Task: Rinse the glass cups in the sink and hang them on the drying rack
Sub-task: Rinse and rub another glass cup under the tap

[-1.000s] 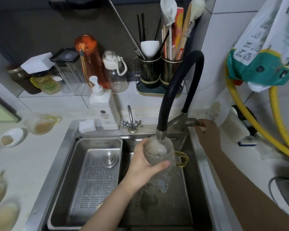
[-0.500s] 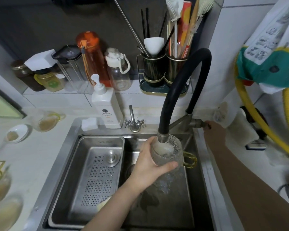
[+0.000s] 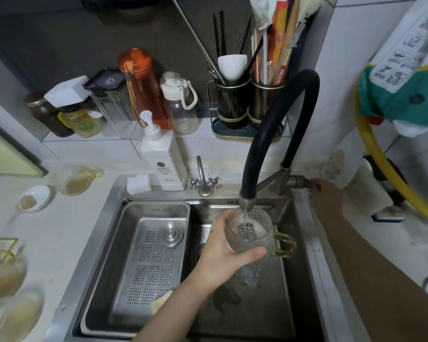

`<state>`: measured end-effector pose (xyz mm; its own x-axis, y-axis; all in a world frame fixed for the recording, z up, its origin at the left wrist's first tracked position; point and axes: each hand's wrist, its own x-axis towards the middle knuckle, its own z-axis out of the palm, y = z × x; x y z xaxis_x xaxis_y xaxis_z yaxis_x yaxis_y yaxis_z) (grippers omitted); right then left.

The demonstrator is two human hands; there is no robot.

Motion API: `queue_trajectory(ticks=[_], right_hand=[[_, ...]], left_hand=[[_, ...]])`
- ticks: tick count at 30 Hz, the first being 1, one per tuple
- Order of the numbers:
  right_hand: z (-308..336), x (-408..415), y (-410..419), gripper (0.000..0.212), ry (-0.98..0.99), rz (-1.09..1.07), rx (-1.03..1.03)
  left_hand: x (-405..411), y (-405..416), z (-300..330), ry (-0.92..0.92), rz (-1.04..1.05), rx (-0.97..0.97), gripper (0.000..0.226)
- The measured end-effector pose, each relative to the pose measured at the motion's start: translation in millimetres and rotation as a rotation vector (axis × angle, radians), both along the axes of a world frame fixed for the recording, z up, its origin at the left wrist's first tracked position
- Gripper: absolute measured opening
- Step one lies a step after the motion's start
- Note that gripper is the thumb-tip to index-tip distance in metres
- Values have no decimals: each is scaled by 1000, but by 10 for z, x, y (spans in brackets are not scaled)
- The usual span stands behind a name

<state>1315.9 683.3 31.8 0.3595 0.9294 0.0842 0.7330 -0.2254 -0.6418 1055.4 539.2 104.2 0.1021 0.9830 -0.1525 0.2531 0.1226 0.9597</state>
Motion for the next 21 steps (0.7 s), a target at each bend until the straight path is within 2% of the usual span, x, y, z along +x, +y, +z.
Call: queue_trajectory(ticks=[5, 18, 21], right_hand=[[13, -27, -61, 28, 90, -23, 39], [4, 8, -22, 27, 75, -9, 12], [69, -40, -65, 20, 87, -14, 4]], left_hand=[[-1, 0, -24, -10, -3, 3, 84], [-12, 12, -12, 24, -13, -14, 83], [-15, 20, -25, 31, -14, -19, 84]])
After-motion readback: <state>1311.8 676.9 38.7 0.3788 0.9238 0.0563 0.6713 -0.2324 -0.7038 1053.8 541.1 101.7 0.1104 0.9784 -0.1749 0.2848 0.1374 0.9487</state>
